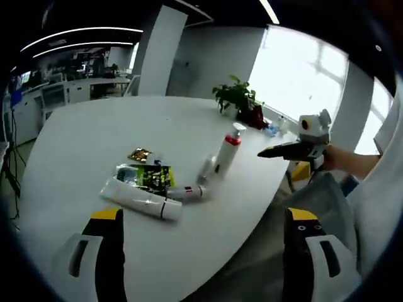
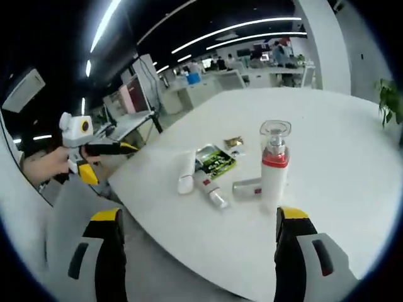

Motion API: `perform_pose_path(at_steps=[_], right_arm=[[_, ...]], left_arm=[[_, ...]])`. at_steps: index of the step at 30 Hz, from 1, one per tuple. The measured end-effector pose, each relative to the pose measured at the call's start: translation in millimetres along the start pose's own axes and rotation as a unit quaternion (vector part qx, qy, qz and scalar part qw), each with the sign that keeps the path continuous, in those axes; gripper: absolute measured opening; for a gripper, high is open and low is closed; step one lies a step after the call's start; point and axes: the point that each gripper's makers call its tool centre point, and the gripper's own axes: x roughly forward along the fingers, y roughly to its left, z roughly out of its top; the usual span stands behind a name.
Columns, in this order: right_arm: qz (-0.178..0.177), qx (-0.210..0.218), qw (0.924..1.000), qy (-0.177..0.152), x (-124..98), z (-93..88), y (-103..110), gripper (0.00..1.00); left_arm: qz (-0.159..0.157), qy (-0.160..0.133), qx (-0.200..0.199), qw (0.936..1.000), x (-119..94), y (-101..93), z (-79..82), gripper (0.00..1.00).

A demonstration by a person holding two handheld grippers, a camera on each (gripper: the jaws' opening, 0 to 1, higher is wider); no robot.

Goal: Arrange the skincare products in the storage area until every visible bottle or jar stands upright without overlapping.

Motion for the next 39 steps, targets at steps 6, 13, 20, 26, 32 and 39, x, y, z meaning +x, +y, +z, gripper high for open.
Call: perform_pose_path(at_steps=[6,13,20,26,32,39], right_arm=[[0.000,0.004,1.0000,-0.001,-0.9,-3.2,7.4,0.99],[-0.004,-0.005,1.0000,-0.002,-6.6,1.2,15.5,0.99],[-0.008,-0.016,0.9998,0.012,-4.6,-11.4,15.8,0.99],[-0.003,-0.023,0.9997,0.008,-2.3,-11.6,15.5,0.99],[-0.015,-0.033,0.9992,0.015,-0.8,-14.2,12.1,0.99],[-0.015,-0.022,0.9996,0.007,-2.5,-13.3,10.6,0.99]], left_arm=[[0.013,0.011,-0.006,0.9998,-16.8,-0.8,-13.5,0.99],[0.027,0.008,-0.017,0.9995,-26.5,-2.4,-19.4,0.99],[0.033,-0.003,-0.032,0.9990,-25.8,-4.1,-23.5,0.99],[0.038,0.000,-0.033,0.9988,-25.3,-2.7,-23.4,0.99],[0.039,0.012,-0.032,0.9987,-24.4,-1.9,-27.6,0.98],[0.040,0.018,-0.036,0.9984,-23.1,-1.0,-29.0,0.98]])
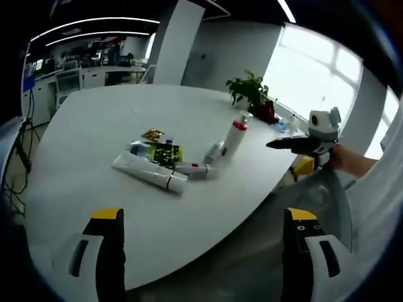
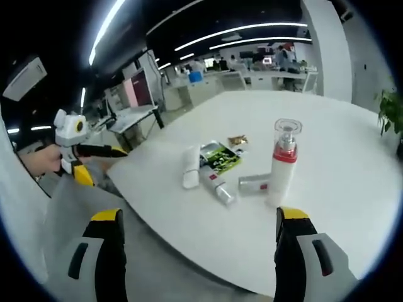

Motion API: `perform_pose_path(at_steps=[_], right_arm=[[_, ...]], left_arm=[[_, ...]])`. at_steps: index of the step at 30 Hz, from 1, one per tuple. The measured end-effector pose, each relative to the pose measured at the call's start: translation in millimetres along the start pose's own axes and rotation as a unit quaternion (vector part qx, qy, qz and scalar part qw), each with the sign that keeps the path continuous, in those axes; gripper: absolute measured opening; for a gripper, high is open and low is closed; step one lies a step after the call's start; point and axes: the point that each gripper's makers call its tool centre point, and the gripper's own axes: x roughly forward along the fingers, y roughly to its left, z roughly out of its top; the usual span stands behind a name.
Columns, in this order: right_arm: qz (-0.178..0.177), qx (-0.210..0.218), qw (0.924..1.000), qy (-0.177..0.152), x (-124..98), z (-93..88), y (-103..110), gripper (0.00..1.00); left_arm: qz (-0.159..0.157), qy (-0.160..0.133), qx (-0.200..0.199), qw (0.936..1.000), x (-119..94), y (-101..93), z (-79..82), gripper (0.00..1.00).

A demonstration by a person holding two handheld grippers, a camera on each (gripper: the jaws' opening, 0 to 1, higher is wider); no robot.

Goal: Arrange the skincare products in the storage area until every visible bottle or jar stands upright without overlapping.

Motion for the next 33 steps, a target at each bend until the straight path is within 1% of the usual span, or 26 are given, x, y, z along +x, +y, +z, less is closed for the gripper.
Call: perform_pose_path(at_steps=[4,8,11,19,25,28,30,32,33], right_arm=[[0.001,-0.008,0.9999,0.009,1.1,-3.4,2.3,0.97],[0.002,-0.009,0.9999,0.014,1.7,-5.1,3.2,0.97],[0.002,-0.007,0.9998,0.016,1.8,-6.1,3.1,0.97],[0.004,0.002,0.9999,0.016,2.2,-6.3,3.3,0.97],[0.008,0.001,0.9997,0.023,3.1,-9.3,3.8,0.97],[0.007,0.001,0.9997,0.025,3.6,-10.2,3.2,0.96],[0.004,0.002,0.9997,0.024,3.6,-10.5,2.1,0.96],[0.002,0.006,0.9998,0.020,3.1,-8.5,1.1,0.96],[0.003,0.008,0.9998,0.015,2.7,-6.8,1.0,0.95]], left_arm=[[-0.005,0.003,0.000,1.0000,3.8,-4.6,-1.4,0.98],[-0.009,0.008,-0.004,0.9999,8.2,-4.0,-4.2,0.97],[-0.009,0.009,-0.010,0.9999,11.3,-2.6,-3.2,0.97],[0.011,0.009,-0.044,0.9989,23.6,10.5,1.0,0.93],[0.015,0.004,-0.078,0.9968,33.9,18.2,2.8,0.93],[0.013,0.000,-0.116,0.9932,39.6,25.0,1.7,0.93],[0.017,0.002,-0.132,0.9911,42.6,29.3,-0.1,0.92],[0.026,0.007,-0.145,0.9891,45.3,32.5,-0.7,0.92],[0.034,0.011,-0.152,0.9877,48.3,39.7,-2.3,0.91]])
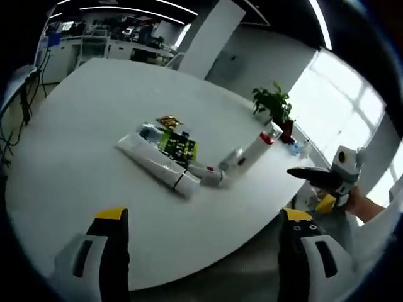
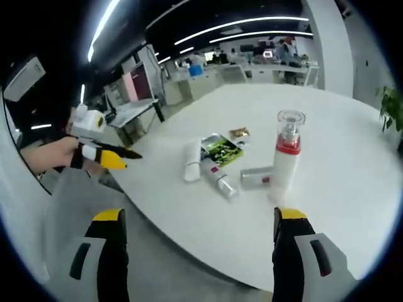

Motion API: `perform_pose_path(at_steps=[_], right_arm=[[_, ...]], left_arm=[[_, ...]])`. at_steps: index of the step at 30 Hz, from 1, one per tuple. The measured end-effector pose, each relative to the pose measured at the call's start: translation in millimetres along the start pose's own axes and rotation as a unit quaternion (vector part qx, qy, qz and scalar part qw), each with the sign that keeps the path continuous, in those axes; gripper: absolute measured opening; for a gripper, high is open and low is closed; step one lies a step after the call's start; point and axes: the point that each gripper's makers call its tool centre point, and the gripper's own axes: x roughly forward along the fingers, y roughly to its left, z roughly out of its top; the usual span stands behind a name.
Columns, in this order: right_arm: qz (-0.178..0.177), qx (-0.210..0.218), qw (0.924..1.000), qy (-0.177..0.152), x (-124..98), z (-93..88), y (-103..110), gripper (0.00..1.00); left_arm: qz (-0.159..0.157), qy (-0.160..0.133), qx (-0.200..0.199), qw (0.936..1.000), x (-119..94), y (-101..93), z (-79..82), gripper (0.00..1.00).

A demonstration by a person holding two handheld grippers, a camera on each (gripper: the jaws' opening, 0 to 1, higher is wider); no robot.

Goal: Arrange the skincare products in the storage area until every visible bottle or jar stands upright without overlapping.

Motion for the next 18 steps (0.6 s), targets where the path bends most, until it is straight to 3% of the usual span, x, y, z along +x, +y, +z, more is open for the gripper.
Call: perform_pose_path(at_steps=[5,12,18], right_arm=[[-0.002,0.013,0.9999,-0.007,-1.2,1.6,-2.0,0.95],[0.001,0.006,1.0000,0.003,1.6,0.0,0.0,0.95],[0.002,0.007,1.0000,0.005,1.6,-0.6,0.0,0.95]], left_arm=[[0.018,0.003,-0.019,0.9996,9.3,5.0,7.9,0.90],[0.045,0.033,-0.057,0.9968,27.0,13.8,16.6,0.84],[0.067,0.042,-0.065,0.9947,46.7,20.1,28.5,0.82]])
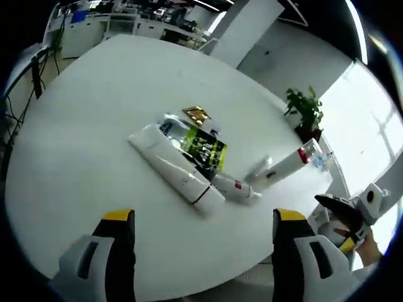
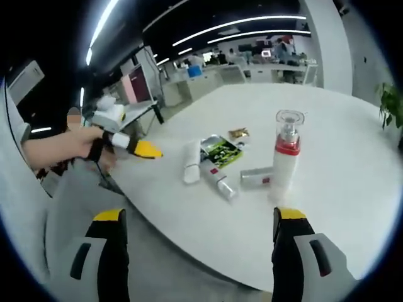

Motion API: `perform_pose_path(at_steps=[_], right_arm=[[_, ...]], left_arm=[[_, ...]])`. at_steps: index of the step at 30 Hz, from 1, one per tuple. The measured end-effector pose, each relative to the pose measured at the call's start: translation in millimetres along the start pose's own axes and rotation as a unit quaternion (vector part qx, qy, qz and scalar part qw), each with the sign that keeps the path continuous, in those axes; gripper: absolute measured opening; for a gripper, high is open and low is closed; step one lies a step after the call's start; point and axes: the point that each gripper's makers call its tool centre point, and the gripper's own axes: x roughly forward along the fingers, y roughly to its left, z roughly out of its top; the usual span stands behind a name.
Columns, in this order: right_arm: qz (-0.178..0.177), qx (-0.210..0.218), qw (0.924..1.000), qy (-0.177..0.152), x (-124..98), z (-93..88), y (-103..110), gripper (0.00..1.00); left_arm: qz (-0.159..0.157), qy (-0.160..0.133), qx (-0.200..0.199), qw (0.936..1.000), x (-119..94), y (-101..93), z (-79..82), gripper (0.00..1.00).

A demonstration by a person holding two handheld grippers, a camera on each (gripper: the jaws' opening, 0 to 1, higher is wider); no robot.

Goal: Arrange the skincare products in the storage area until every visible bottle or jar stands upright without overlapping.

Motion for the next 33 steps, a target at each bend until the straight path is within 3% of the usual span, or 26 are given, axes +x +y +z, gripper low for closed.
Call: perform_pose_path(at_steps=[12,22,25,28,33], right_arm=[[-0.001,0.006,1.0000,0.002,0.5,-0.2,-1.9,0.94],[-0.006,0.010,0.9999,0.001,-0.2,0.5,-4.0,0.93],[-0.007,0.009,0.9999,0.002,-0.1,0.7,-4.6,0.93],[-0.008,0.012,0.9999,0.000,-0.4,0.4,-5.2,0.93],[-0.009,0.015,0.9999,-0.001,-0.6,0.7,-5.1,0.93]], left_arm=[[0.065,-0.001,-0.056,0.9963,35.5,8.1,19.7,0.83],[0.107,0.016,-0.047,0.9931,47.5,4.0,19.3,0.80],[0.123,0.023,-0.048,0.9910,50.5,6.4,18.4,0.80],[0.154,0.052,-0.048,0.9856,52.7,15.9,12.1,0.82],[0.177,0.044,-0.077,0.9803,59.7,27.1,19.2,0.82]])
